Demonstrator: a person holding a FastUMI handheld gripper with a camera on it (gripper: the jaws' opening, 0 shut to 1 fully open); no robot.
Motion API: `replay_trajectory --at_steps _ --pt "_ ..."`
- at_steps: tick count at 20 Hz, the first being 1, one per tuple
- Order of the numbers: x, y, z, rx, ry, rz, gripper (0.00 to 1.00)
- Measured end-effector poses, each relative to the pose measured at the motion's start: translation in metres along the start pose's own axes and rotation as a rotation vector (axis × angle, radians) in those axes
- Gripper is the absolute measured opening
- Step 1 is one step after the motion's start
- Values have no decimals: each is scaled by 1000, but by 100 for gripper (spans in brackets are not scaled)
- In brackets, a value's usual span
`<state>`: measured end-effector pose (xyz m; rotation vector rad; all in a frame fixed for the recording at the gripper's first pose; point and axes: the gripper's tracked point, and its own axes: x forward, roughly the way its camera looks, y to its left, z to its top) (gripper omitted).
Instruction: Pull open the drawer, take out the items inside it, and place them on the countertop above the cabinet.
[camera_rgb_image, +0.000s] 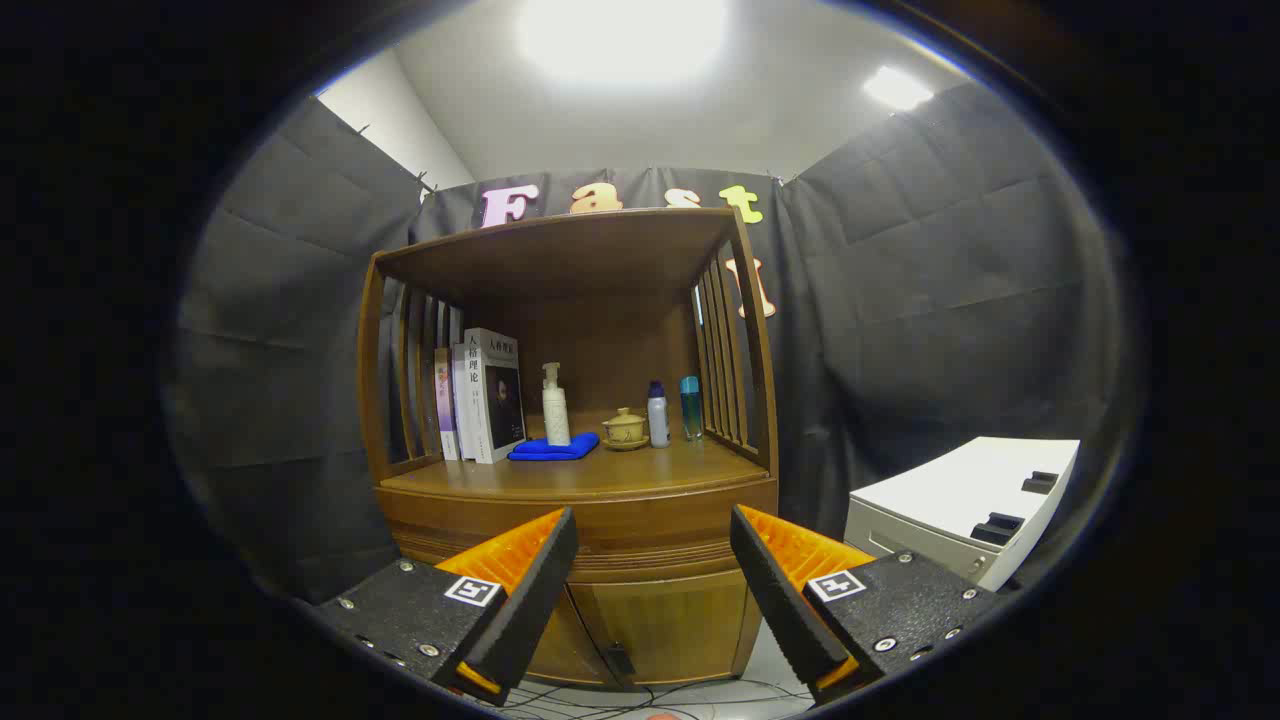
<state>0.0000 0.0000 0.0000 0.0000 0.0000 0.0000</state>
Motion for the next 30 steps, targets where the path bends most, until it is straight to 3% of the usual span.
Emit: replay_trajectory --at_steps 19,30 --pt "3 8 -30 -15 19 36 96" --pt "50 22 -32 15 13 50 96"
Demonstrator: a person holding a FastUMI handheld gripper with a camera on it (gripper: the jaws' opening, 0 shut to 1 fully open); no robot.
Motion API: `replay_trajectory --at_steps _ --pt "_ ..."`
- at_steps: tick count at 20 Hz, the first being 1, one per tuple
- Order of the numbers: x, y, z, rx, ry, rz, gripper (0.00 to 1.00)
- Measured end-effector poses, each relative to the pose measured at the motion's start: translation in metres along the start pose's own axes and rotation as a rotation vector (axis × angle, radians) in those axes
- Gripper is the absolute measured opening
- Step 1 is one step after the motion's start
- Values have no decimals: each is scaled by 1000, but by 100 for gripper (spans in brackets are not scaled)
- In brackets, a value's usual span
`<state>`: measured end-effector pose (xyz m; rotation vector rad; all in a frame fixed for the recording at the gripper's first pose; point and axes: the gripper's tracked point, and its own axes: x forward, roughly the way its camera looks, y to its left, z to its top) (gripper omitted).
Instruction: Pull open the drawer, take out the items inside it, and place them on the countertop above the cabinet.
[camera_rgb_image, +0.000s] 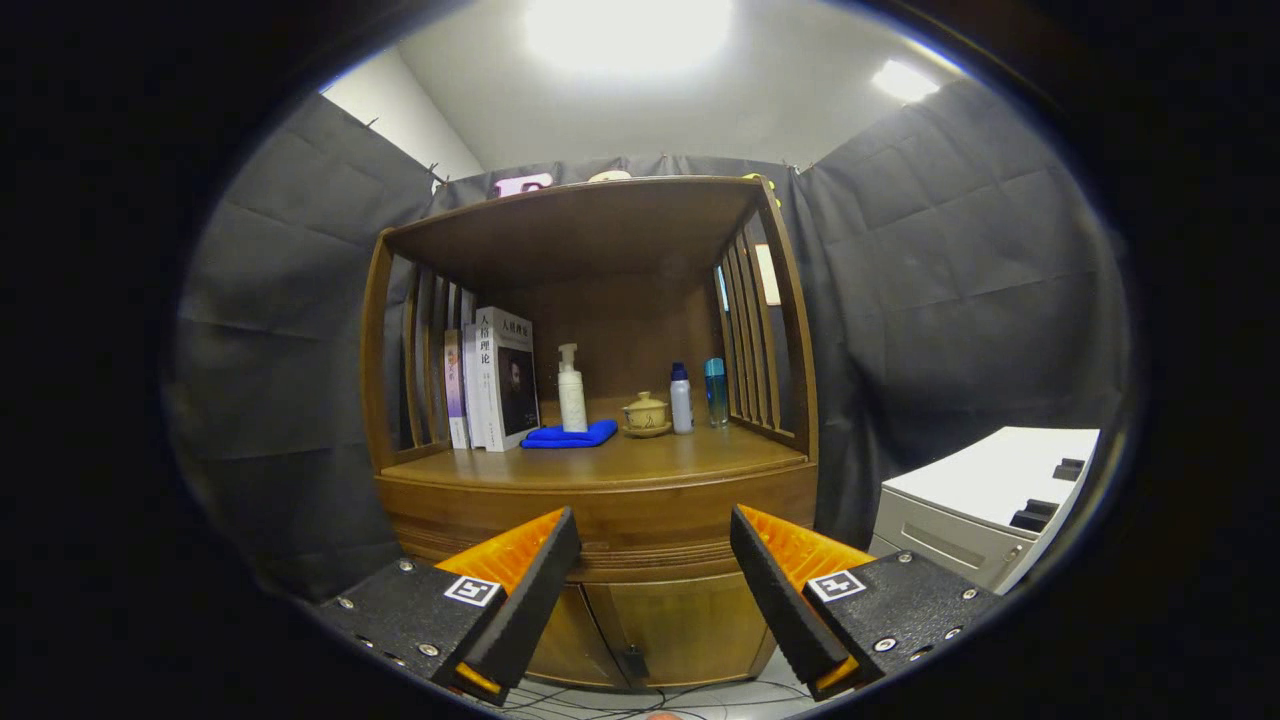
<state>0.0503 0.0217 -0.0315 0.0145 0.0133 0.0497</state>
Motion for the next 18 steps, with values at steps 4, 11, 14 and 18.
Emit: replay_trajectory --at_steps 4,11,14,18 --pt "14 -16 0 -16 -3 -28 96" --pt "46 -25 -8 -6 13 -27 96" --pt "64 -23 -24 -9 40 -1 96" --pt "85 -14 -47 -15 88 63 96"
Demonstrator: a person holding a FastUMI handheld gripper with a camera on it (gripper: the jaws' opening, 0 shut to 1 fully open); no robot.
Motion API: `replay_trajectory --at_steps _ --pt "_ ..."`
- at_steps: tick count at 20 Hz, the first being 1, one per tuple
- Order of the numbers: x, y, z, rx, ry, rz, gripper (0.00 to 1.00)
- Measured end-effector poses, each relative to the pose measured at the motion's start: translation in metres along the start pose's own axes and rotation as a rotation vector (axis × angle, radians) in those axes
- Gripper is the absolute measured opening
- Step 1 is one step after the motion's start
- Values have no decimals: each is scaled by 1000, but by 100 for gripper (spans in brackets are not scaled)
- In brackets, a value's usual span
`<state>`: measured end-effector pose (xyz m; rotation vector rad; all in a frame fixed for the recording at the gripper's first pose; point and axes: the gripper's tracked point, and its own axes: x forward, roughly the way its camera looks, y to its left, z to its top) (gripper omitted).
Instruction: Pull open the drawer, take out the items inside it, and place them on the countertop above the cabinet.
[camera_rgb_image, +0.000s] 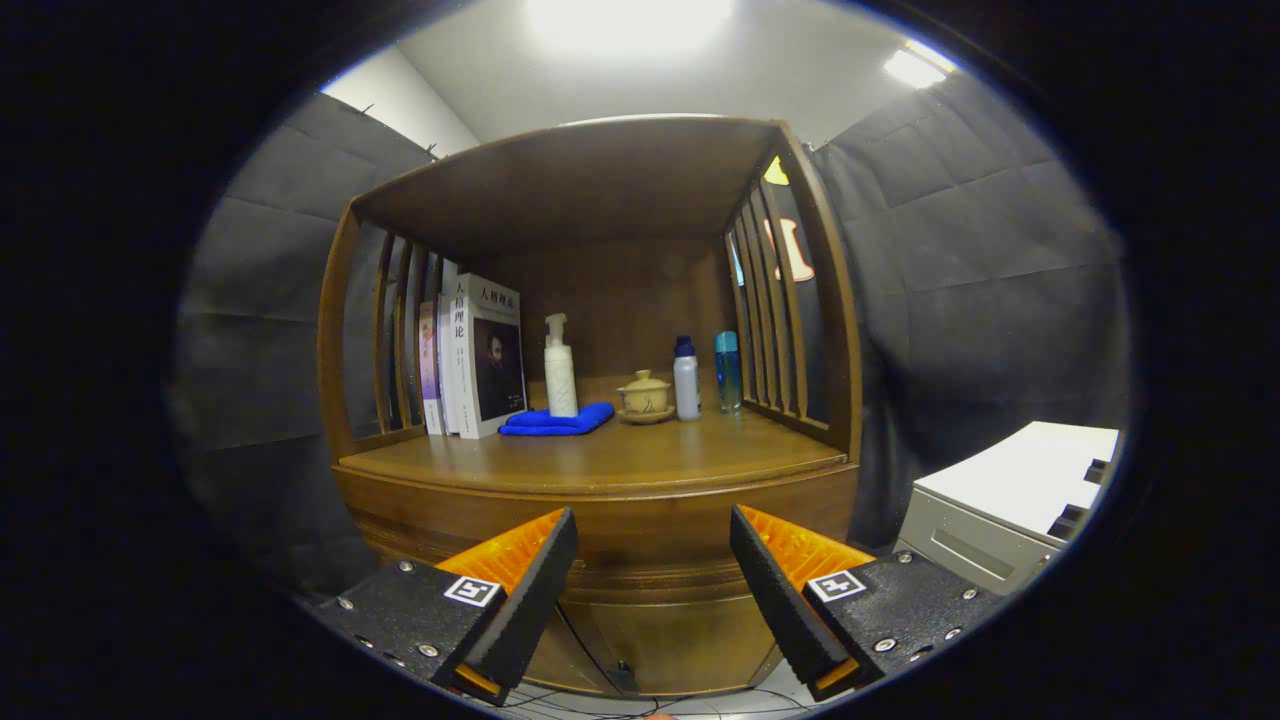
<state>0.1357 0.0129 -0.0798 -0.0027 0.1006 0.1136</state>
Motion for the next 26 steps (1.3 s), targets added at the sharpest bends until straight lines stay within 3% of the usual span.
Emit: replay_trajectory --at_steps 8,16,19,25,26 --pt "37 21 -43 -6 59 105 96" --pt "44 39 -79 -32 136 107 95" --pt "43 34 -83 -15 159 75 79" --pt "45 46 -89 138 214 55 51" --pt "44 46 -90 140 219 48 49"
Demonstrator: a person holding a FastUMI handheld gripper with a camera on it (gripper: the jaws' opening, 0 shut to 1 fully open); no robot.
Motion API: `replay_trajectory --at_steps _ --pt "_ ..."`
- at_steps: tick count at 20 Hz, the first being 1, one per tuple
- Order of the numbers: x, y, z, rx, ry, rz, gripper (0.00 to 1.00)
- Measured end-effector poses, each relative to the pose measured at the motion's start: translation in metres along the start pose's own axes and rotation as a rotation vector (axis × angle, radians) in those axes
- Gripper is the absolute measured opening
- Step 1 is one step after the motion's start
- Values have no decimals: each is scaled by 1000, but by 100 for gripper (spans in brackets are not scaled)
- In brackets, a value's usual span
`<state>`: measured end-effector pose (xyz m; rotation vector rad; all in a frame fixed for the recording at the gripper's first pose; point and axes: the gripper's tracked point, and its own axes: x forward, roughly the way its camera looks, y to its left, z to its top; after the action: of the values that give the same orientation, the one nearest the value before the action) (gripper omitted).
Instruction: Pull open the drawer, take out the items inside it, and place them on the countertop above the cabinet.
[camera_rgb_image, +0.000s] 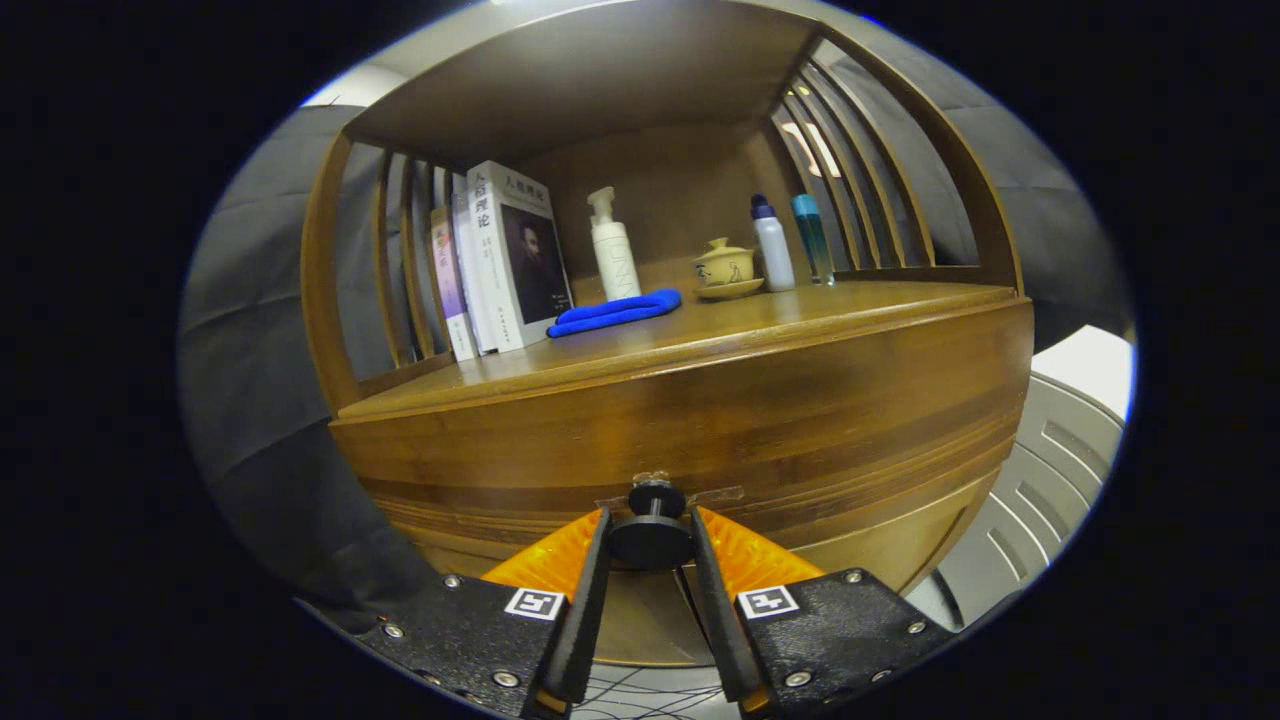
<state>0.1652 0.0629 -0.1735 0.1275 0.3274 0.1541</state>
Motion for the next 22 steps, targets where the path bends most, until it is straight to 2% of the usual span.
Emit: replay_trajectory --at_steps 3,4,22 --pt "3 1 -2 -3 16 -3 35" --pt "0 1 -3 -6 19 -5 34" --pt "-14 -3 -5 -51 15 18 33"
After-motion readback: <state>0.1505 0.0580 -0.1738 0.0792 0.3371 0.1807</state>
